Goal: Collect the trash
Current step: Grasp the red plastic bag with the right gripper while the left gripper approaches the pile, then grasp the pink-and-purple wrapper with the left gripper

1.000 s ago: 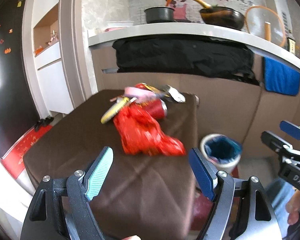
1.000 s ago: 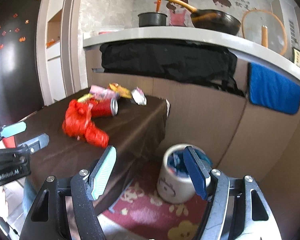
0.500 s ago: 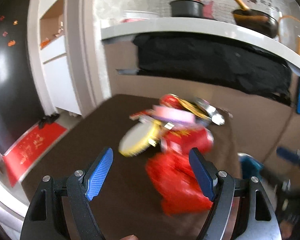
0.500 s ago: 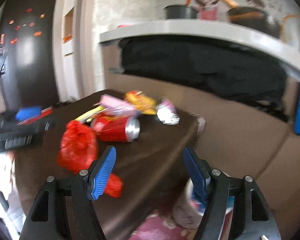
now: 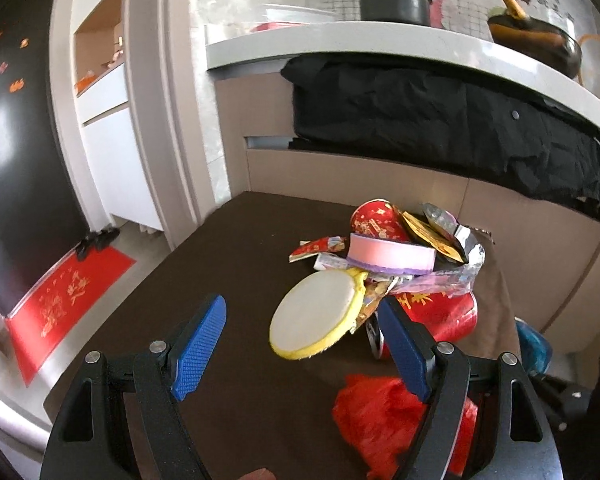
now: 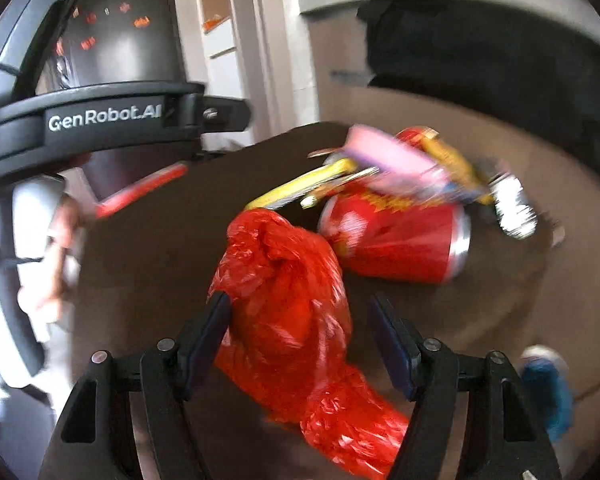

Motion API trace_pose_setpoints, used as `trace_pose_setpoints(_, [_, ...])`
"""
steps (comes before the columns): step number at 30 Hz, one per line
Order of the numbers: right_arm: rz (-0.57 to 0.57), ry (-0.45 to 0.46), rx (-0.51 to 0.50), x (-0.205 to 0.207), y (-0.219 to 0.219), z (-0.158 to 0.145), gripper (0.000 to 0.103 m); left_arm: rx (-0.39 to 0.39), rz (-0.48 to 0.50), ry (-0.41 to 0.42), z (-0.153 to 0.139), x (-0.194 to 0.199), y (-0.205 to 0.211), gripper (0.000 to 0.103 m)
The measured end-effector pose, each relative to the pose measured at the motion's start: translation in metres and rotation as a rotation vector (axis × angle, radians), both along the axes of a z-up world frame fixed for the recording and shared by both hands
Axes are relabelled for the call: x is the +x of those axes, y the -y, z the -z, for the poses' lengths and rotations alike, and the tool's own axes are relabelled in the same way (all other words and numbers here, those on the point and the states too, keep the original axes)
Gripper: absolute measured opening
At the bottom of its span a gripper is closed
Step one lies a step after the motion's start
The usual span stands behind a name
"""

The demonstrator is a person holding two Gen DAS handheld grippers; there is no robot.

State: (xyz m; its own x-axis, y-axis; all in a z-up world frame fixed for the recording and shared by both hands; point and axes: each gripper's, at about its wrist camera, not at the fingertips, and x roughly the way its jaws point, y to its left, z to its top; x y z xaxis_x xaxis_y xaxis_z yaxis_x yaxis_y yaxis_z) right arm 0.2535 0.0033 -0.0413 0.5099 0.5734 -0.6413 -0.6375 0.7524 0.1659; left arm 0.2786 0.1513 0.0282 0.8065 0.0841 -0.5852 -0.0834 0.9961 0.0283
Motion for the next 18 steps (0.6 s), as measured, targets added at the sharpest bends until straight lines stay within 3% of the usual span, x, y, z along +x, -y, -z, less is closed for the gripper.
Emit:
trace_pose_setpoints(2, [-0.023,-0.040,0.030,0.003,0.001,0.004,0.056,-0.006,0.020,-0.015,0.003,0.007,0.004,0.078])
trace_pose_setpoints(3, [-0.049,-0.060,0.056,0.003,0.004,0.004,0.043,-0.010,0.029,-0.022,0.004,0.010,0.005,0.078])
trace_pose_setpoints(5, [-0.065,-0.073,0.067,0.003,0.011,0.001,0.036,-0.013,0.046,-0.033,0.007,0.017,0.010,0.078])
trace_pose_setpoints(10, [0.034,0.005,0.045,-0.002,0.053,-0.016,0.032,-0.036,0.127,-0.044,0.013,0.033,0.023,0.080])
trace_pose_setpoints(14, [0.175,0.065,0.007,0.007,0.103,-0.028,0.031,-0.020,0.133,-0.057,0.018,0.048,0.037,0.081])
trace_pose_setpoints(18, [0.292,0.054,-0.011,0.025,0.148,-0.024,0.032,-0.126,0.185,-0.100,0.019,0.066,0.043,0.081])
